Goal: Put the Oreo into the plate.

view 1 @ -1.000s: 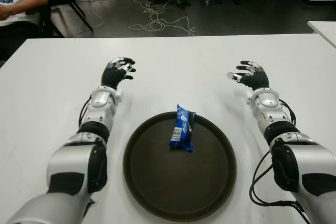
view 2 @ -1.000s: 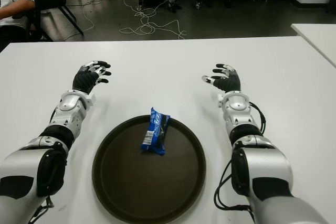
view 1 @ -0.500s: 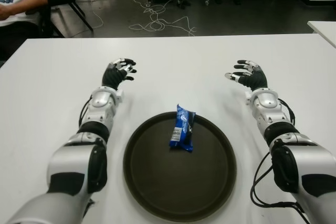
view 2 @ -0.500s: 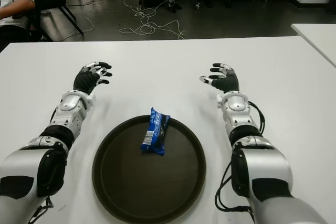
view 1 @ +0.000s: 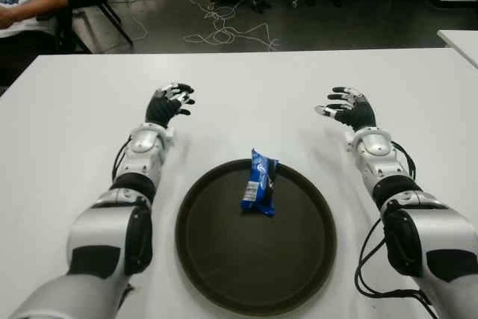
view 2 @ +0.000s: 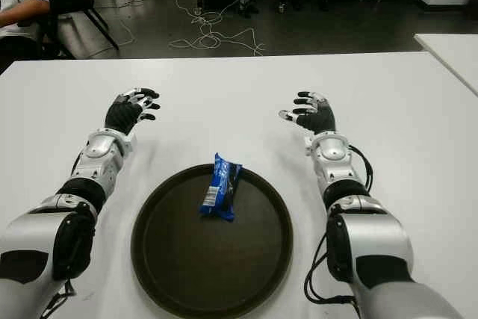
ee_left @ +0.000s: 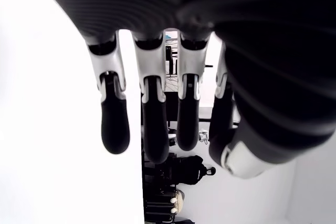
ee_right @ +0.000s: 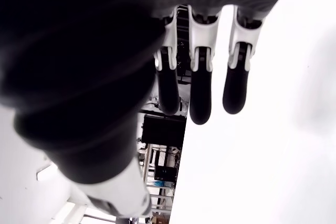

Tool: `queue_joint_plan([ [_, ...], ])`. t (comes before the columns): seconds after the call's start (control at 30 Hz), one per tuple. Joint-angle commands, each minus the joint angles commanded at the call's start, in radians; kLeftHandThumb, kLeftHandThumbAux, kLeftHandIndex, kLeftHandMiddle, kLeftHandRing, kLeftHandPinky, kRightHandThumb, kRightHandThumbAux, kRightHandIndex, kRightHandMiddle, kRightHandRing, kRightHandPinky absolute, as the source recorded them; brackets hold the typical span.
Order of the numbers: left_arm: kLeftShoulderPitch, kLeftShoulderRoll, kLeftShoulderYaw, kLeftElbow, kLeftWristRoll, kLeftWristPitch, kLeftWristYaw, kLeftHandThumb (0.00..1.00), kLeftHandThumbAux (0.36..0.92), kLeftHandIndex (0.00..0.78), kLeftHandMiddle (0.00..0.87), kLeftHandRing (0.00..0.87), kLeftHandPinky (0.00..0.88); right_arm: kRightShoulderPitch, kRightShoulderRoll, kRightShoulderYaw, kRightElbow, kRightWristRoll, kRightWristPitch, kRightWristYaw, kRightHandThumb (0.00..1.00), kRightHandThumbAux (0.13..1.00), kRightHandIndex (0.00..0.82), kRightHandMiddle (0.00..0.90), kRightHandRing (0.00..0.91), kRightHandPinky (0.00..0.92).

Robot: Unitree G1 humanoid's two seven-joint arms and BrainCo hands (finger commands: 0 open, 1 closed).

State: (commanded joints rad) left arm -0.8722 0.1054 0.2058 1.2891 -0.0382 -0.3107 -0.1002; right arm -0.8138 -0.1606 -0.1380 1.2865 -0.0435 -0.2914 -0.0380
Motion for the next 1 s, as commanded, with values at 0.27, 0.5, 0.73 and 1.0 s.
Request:
queue_joint_plan([
  [0.27, 0.000, -0.001, 0.001, 0.000, -0.002, -0.002, -0.005, 0.671, 0.725, 0.398, 0.345, 0.402, 0.497, 0.002, 0.001, 0.003, -0.002, 0.002, -0.007, 0.004, 0.168, 0.931, 0.286, 0.327, 0.347, 0.397],
  [0.5, -0.001, -0.002, 0.007, 0.002, -0.008, 0.007, -0.004, 0.672, 0.726, 0.398, 0.345, 0.389, 0.467, 0.001, 0.000, 0.011, -0.001, -0.005, -0.005, -0.005, 0.157, 0.922, 0.291, 0.324, 0.343, 0.390],
  [0.73, -0.002, -0.003, 0.009, 0.002, -0.009, 0.010, -0.003, 0.672, 0.727, 0.399, 0.350, 0.384, 0.452, -0.001, 0.001, 0.019, 0.001, -0.012, 0.002, -0.016, 0.210, 0.936, 0.288, 0.321, 0.342, 0.394],
  [1.0, -0.002, -0.001, 0.006, 0.002, -0.005, 0.011, 0.001, 0.670, 0.727, 0.398, 0.353, 0.394, 0.460, -0.001, 0.004, 0.013, 0.002, -0.014, 0.001, -0.022, 0.216, 0.938, 0.288, 0.325, 0.340, 0.379],
])
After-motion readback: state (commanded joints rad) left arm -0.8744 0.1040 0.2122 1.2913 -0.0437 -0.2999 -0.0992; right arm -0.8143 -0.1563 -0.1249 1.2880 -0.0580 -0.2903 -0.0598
